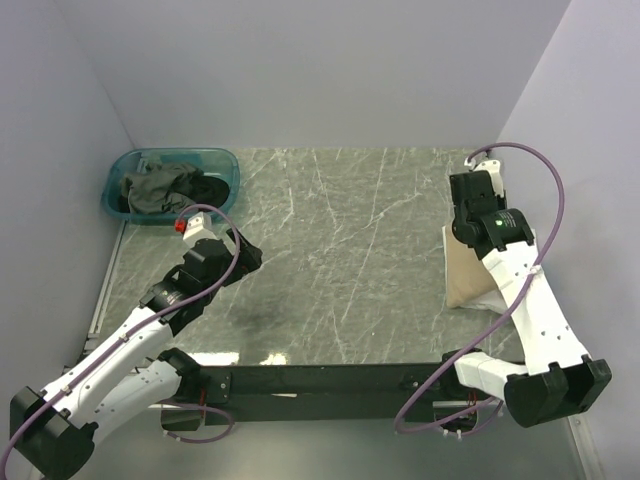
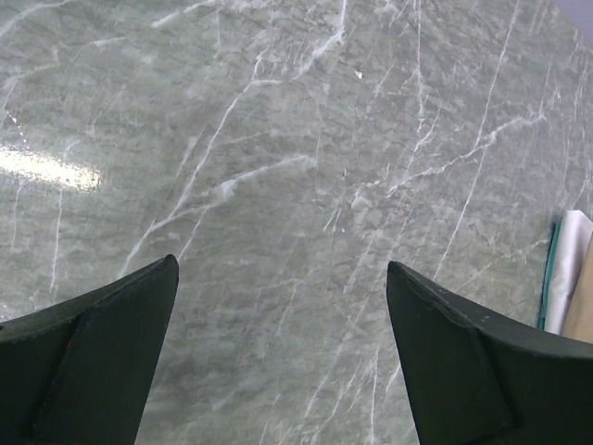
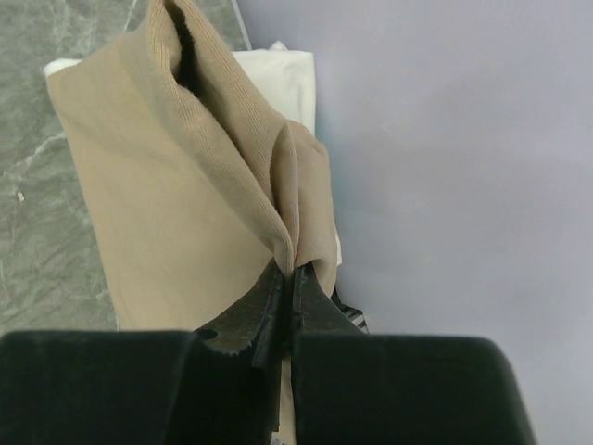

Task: Fold and stack the t-shirts
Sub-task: Neatly place the folded tshirt to the corner

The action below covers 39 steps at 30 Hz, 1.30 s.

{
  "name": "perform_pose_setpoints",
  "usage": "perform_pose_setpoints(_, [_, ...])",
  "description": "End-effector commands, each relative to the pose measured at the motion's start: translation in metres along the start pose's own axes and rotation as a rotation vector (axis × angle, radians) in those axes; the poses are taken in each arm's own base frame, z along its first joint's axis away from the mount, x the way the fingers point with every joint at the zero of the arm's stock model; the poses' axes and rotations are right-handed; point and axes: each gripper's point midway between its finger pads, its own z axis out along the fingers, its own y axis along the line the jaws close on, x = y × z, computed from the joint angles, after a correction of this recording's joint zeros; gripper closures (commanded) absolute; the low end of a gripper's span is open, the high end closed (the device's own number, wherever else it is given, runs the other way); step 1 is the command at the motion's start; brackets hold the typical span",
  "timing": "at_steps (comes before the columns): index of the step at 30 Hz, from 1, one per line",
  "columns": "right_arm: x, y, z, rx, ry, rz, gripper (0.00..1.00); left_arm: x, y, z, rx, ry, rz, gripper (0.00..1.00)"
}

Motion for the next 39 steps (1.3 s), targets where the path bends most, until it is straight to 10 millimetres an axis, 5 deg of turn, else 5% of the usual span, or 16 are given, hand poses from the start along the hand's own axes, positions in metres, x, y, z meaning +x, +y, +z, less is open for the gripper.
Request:
perform_pose_setpoints(1, [-0.014, -0.004, 0.004, 0.007, -0.053, 0.005, 1.00, -0.011, -0.009, 0.000, 0.021, -0.040, -0.002, 0.01])
perform_pose_setpoints(17, [-0.019, -0.017, 0.072, 0.148, 0.041, -0.049, 1.00, -0.012, -0.005, -0.001, 0.014, -0.051, -0.001, 0.00])
perform_pose_setpoints(21, [-0.008, -0.029, 0.090, 0.224, 0.095, -0.037, 1.00, -0.011, -0.005, -0.001, 0.016, -0.049, -0.004, 0.01])
perform_pose_setpoints(31, [0.025, -0.015, 0.121, 0.216, 0.255, -0.026, 0.98, -0.009, -0.003, 0.000, 0.006, -0.042, -0.001, 0.00])
perform_pose_setpoints(35, [0.030, -0.016, 0.125, 0.221, 0.290, 0.022, 0.72, -0.010, -0.002, 0.000, 0.004, -0.047, -0.001, 0.01])
perform_pose_setpoints(36, [0.031, -0.017, 0.125, 0.226, 0.300, 0.026, 0.11, -0.010, -0.002, 0.000, 0.004, -0.047, -0.003, 0.01])
perform_pose_setpoints(39, [0.029, -0.020, 0.125, 0.242, 0.305, 0.051, 0.10, -0.010, -0.003, 0.000, 0.004, -0.045, -0.003, 0.01])
